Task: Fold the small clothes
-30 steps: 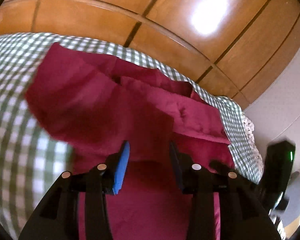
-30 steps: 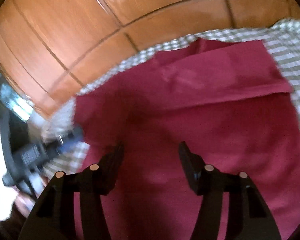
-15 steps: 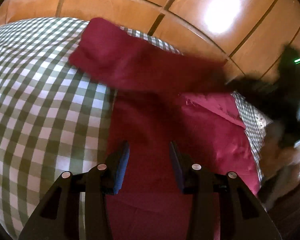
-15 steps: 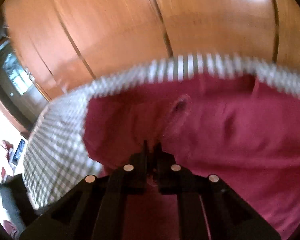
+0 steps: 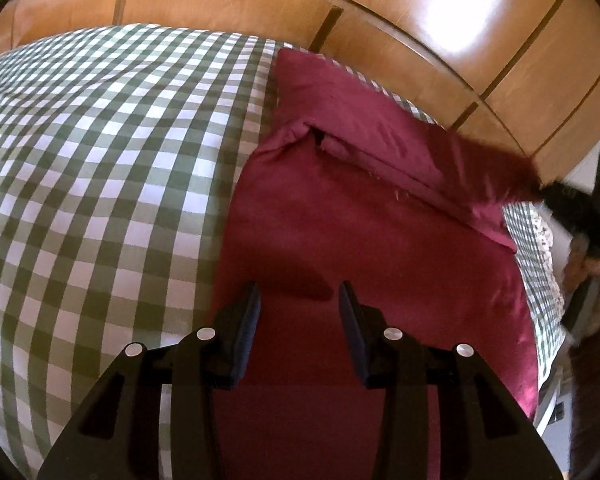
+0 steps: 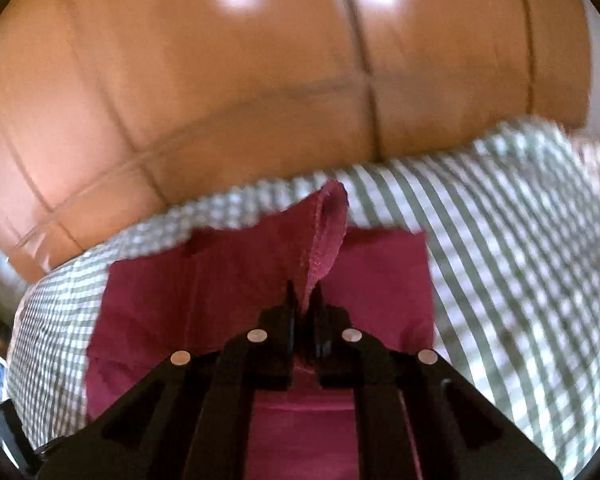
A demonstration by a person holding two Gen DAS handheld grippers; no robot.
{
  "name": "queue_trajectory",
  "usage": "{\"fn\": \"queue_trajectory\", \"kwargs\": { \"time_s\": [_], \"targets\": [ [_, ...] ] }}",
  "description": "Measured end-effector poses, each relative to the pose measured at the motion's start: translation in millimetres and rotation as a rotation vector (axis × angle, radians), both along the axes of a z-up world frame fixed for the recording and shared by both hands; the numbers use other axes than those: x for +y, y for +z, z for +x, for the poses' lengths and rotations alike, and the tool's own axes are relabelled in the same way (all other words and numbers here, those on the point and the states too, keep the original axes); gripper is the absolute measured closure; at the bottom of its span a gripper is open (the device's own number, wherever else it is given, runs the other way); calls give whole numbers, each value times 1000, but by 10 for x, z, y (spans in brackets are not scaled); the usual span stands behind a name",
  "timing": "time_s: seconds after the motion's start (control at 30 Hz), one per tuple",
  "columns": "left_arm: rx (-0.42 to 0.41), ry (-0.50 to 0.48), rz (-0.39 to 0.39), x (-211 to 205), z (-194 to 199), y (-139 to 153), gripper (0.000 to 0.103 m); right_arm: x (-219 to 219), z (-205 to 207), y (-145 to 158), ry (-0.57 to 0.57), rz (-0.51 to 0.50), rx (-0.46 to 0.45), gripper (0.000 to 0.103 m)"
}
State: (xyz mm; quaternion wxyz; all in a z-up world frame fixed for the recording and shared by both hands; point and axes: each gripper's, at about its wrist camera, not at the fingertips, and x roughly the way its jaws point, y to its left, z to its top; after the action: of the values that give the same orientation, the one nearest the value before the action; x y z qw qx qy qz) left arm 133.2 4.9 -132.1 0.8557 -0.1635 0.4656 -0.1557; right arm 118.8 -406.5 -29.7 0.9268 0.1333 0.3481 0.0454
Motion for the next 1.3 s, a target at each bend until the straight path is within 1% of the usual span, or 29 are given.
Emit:
{"fn": "queue_trajectory", "kwargs": {
  "time_s": [0.07,0.13,0.23,0.37,0.43,0.47,0.5,0.53,0.57,0.6,0.63,0.67,0.73,0.77,0.83,0.93,1.0,1.03,1.07,1.13,1.2,1.3],
  "targets": [
    [-10,3,-27,5,59,73,63,-141,33,-218,-27,21,48,97],
    [-40,2,-60,2,140,174,63,-213,41,-405,-39,61,87,97],
    [-106,-7,-50,-92,310,340,63,-259,56,-551,-48,98,113,97],
    [-173,-4,-23,-258,647,487,63,-288,36,-548,-40,131,112,96],
    [-193,0,15,-377,840,504,63,-307,2,-483,-25,149,101,97],
    [-182,5,48,-424,921,469,63,-314,-13,-454,-19,149,91,96],
    [-151,5,88,-476,999,406,63,-322,-41,-433,-17,140,83,96],
    [-77,1,139,-519,1140,248,64,-337,-39,-452,-26,119,91,95],
    [-30,-2,154,-527,1192,120,64,-364,-33,-491,-37,110,105,94],
    [-20,-3,154,-525,1200,45,65,-387,-5,-541,-47,103,122,90],
    [-55,-8,165,-535,1145,50,65,-411,14,-588,-68,84,139,75],
    [-74,-14,185,-549,1089,79,65,-441,6,-600,-84,83,138,68],
    [-89,-15,167,-515,984,160,65,-505,-72,-541,-95,114,103,61],
    [-103,-12,151,-476,946,209,65,-507,-113,-489,-103,107,86,60],
    [-138,9,145,-396,916,318,65,-467,-218,-356,-89,114,38,58],
    [-194,29,128,-352,1058,508,65,-270,-254,-231,-18,93,2,57],
    [-211,24,124,-411,1134,582,65,-113,-174,-227,20,64,10,56],
    [-220,2,105,-462,1226,613,65,-28,-110,-240,35,45,19,56],
    [-220,-12,102,-504,1291,628,65,32,-48,-273,40,28,32,55],
    [-216,-21,141,-618,1440,600,65,115,93,-366,37,14,76,49],
    [-193,-41,174,-721,1549,508,65,149,219,-473,21,-7,114,47],
    [-127,-29,266,-834,1713,256,65,145,379,-616,-1,-28,142,46]
  ]
}}
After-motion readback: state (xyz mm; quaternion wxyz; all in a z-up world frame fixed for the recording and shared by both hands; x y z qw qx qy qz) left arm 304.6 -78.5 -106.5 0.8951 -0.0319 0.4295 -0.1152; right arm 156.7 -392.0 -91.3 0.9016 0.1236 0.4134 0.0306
